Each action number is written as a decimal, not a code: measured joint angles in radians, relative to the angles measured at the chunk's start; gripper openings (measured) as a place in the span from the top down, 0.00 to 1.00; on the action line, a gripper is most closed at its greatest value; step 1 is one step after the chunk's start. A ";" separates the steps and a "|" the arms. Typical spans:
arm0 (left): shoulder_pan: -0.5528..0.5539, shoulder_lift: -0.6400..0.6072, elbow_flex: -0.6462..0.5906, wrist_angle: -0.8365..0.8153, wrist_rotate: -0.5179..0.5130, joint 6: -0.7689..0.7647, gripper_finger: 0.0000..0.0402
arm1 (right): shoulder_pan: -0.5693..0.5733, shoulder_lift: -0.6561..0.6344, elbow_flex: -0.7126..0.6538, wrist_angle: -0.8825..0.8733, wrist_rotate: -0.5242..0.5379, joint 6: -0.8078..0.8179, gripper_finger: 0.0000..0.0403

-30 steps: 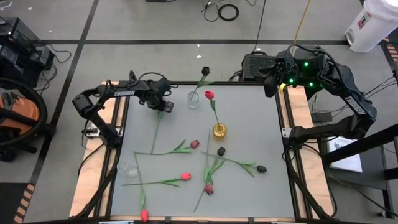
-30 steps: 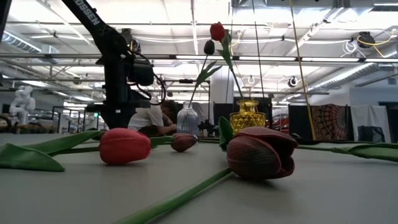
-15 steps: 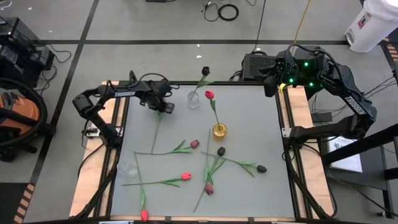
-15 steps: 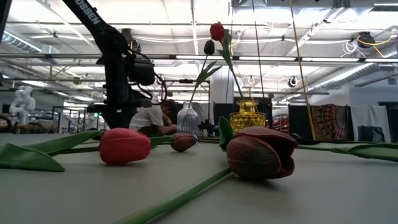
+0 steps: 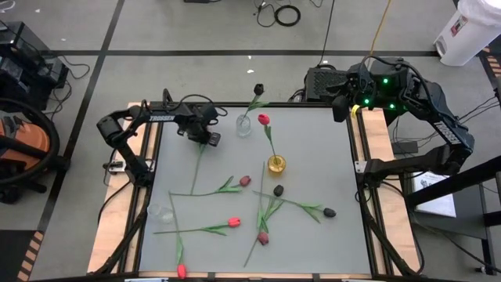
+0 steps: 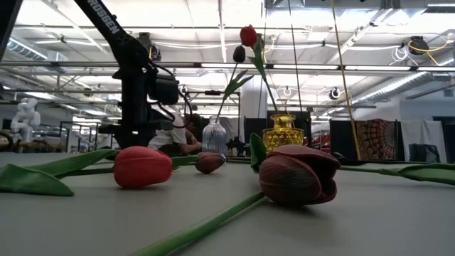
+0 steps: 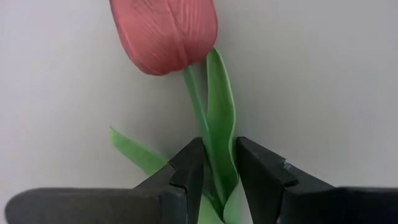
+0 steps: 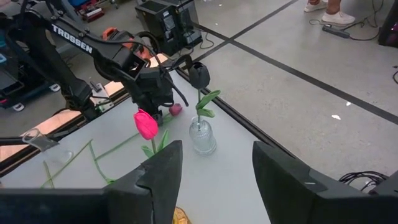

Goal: Sort flowers into vase by color
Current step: Put the top red tulip into the bottom transparent vase

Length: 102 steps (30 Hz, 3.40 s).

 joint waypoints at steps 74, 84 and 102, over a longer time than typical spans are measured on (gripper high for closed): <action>-0.187 -0.814 0.204 -0.096 0.122 0.183 0.99 | 0.000 0.000 0.000 -0.051 0.001 -0.007 0.54; -0.283 -1.009 0.240 -0.146 0.232 0.251 0.99 | 0.000 0.000 0.000 -0.051 0.001 -0.007 0.54; -0.315 -1.148 0.240 -0.171 0.594 0.473 0.99 | 0.000 0.000 0.000 -0.051 0.001 -0.008 0.54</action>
